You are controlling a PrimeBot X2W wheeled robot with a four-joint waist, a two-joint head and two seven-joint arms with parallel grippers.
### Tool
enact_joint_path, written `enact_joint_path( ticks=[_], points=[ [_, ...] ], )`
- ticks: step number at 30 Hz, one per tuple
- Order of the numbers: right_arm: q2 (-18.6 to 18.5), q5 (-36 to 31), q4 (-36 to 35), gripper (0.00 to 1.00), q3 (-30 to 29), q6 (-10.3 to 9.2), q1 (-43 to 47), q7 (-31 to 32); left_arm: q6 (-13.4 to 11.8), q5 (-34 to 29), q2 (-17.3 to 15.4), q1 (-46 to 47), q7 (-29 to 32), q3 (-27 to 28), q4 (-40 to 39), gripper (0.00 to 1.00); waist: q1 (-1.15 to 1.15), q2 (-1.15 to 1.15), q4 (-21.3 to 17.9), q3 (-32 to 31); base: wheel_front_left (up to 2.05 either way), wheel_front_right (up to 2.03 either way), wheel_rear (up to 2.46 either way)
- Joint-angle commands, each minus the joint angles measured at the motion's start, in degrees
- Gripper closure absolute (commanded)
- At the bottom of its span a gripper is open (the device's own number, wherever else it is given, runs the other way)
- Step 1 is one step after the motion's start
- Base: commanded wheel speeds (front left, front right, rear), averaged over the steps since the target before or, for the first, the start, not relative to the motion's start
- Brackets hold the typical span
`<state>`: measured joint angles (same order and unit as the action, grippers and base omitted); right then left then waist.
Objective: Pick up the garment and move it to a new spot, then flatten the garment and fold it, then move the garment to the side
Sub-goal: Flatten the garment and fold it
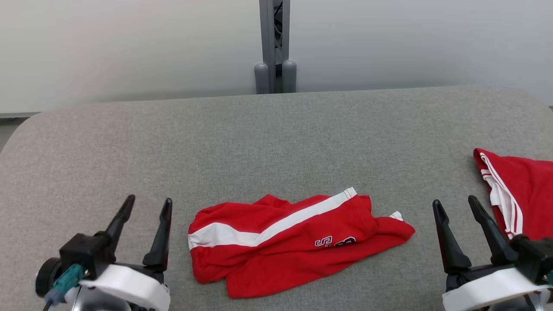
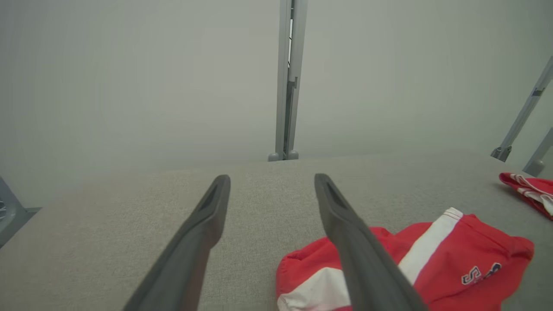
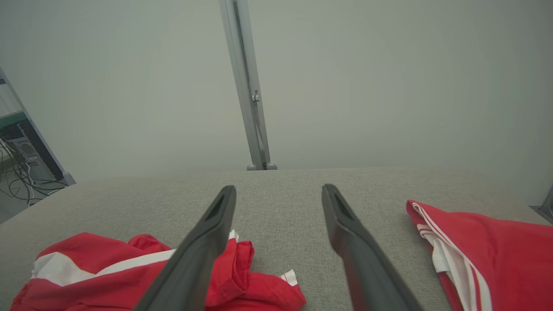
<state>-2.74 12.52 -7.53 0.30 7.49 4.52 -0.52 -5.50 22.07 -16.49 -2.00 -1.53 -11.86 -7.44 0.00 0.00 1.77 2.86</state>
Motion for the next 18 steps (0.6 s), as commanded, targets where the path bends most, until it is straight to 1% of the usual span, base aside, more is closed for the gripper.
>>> enact_joint_path(
  ticks=[1,4,6,9,12,18],
  points=[
    [-0.30,-0.05,-0.21,0.00,-0.11,0.01,-0.66,-0.05,0.60,0.69,-0.44,0.94,0.82,-0.20,0.58,0.00,0.00,0.00,0.13,0.41,0.00,0.00,0.00],
    [-0.32,-0.28,0.02,0.00,0.62,0.01,-1.28,-0.03,2.68,3.19,-0.69,2.19,6.21,-1.98,2.62,0.00,0.00,0.00,-0.23,1.18,0.00,0.00,0.00],
    [-0.31,-0.33,0.11,0.00,1.39,0.01,-1.75,-0.02,3.64,4.97,-1.19,2.52,9.13,-2.17,4.34,0.00,0.00,0.00,-0.88,1.79,0.00,0.00,0.00],
    [-0.31,-0.03,0.41,0.00,1.94,0.01,-2.09,-0.47,5.32,7.80,-1.39,2.94,12.00,-2.50,8.11,0.00,0.00,0.00,-1.68,3.02,0.00,0.00,0.00],
    [-0.29,0.29,0.80,0.00,2.41,0.01,-2.67,-0.84,6.64,9.57,-1.42,3.58,13.49,-2.53,12.26,0.00,0.00,0.00,-2.43,4.39,0.00,0.00,0.00],
    [-0.30,0.58,2.03,0.00,2.69,0.01,-3.26,-1.52,8.48,11.09,-1.11,5.79,13.82,-3.05,17.92,0.00,0.00,0.00,-3.42,5.79,0.00,0.00,0.00]
  ],
)
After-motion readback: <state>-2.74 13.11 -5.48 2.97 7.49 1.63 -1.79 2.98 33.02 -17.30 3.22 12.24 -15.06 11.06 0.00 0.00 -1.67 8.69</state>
